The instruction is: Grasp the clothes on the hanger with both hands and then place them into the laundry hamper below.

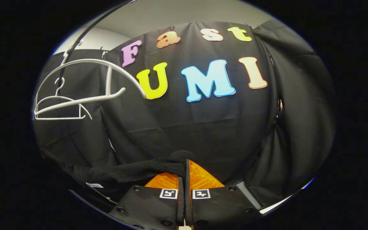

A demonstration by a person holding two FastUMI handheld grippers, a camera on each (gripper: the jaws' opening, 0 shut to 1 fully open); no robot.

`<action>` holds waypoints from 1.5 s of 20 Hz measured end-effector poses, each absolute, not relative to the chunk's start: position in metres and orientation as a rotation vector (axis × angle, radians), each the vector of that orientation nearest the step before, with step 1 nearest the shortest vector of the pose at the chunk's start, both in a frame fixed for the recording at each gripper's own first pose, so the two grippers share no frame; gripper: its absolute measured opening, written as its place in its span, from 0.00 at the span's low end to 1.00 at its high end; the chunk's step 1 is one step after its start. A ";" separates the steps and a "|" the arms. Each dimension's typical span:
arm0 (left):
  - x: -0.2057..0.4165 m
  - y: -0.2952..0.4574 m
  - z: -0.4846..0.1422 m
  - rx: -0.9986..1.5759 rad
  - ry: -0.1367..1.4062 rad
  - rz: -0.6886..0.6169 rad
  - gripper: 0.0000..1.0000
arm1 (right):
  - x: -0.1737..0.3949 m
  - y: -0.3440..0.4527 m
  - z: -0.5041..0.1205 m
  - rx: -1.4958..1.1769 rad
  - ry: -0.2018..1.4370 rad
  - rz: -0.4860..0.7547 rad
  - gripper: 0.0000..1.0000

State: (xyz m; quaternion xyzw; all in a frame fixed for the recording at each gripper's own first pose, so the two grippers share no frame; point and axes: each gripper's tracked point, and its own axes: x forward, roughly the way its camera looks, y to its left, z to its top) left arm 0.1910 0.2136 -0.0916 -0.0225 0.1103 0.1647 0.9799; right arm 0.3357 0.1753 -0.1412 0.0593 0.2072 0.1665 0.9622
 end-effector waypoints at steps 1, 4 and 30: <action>0.191 0.212 -0.098 -0.046 0.228 0.330 0.02 | 0.330 0.176 -0.143 0.110 0.414 0.343 0.03; 0.194 0.204 -0.111 -0.055 0.246 0.318 0.02 | 0.313 0.182 -0.151 0.073 0.420 0.374 0.03; 0.208 0.074 -0.228 -0.113 0.393 0.125 0.02 | 0.135 0.287 -0.244 0.021 0.577 0.710 0.03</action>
